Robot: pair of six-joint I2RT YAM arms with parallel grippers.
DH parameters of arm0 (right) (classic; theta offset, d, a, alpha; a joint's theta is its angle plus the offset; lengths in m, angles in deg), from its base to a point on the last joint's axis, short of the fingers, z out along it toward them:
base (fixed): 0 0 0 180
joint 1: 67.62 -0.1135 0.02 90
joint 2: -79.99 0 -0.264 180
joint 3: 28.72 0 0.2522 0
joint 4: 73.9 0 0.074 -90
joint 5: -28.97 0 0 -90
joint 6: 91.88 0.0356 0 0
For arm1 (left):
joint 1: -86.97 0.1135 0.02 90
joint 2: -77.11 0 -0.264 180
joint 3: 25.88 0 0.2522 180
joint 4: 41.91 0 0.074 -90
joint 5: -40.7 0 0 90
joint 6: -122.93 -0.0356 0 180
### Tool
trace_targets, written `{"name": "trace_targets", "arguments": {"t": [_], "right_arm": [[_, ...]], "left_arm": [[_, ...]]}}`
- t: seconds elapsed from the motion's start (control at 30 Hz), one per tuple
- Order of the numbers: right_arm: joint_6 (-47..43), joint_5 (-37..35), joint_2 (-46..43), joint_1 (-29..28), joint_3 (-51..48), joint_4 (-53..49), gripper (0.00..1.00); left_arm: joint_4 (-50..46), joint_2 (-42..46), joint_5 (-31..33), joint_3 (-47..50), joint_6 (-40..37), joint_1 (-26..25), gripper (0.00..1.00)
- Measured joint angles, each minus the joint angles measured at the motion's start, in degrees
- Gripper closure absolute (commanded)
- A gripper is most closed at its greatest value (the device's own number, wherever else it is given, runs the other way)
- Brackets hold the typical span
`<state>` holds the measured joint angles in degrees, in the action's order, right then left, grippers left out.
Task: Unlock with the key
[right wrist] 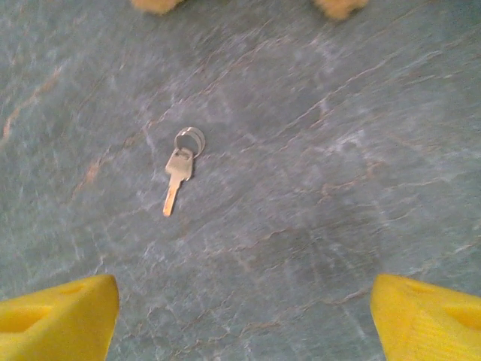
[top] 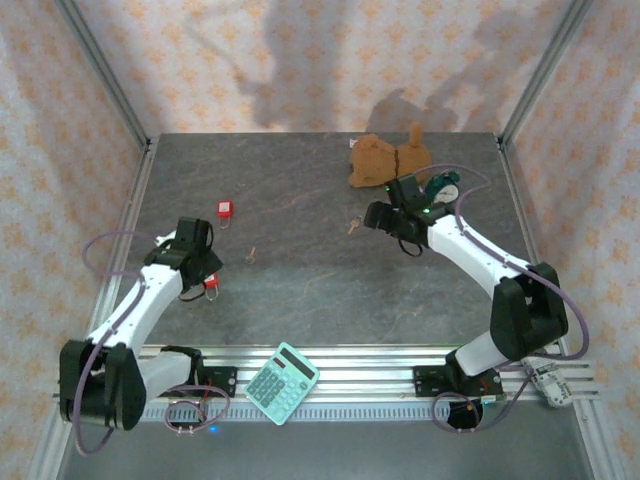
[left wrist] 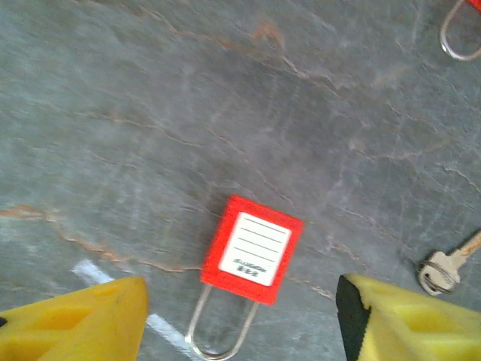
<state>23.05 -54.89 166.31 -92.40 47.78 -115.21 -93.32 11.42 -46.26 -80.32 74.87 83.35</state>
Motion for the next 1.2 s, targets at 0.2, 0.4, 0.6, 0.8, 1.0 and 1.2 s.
{"name": "trace_targets", "arguments": {"t": [0.2, 0.4, 0.6, 0.8, 1.0, 1.2], "right_arm": [[-1.1, -0.4, 2.8, -2.9, 0.4, -0.9, 0.18], [-1.2, -2.3, 3.1, -3.6, 0.4, -1.8, 0.19], [-0.9, -2.5, 3.1, -3.6, 0.4, -1.8, 0.19], [-0.5, -2.5, 3.1, -3.6, 0.3, -1.8, 0.19], [-0.5, -3.0, 3.1, -3.6, -0.4, -2.1, 0.20], [-0.5, -3.4, 3.1, -3.6, -0.5, -2.4, 0.20]], "left_arm": [[2.8, -7.2, -3.9, -6.1, -0.4, -5.3, 0.36], [6.5, -15.1, -6.3, -10.7, -1.5, -6.6, 0.36], [8.6, -23.1, -8.7, -12.7, -3.1, -7.3, 0.37], [10.6, -30.2, -11.3, -15.1, -4.5, -9.2, 0.41], [11.8, -32.6, -12.1, -15.9, -4.5, -12.7, 0.44], [12.3, -32.9, -12.1, -16.4, -3.9, -17.5, 0.47]]}}
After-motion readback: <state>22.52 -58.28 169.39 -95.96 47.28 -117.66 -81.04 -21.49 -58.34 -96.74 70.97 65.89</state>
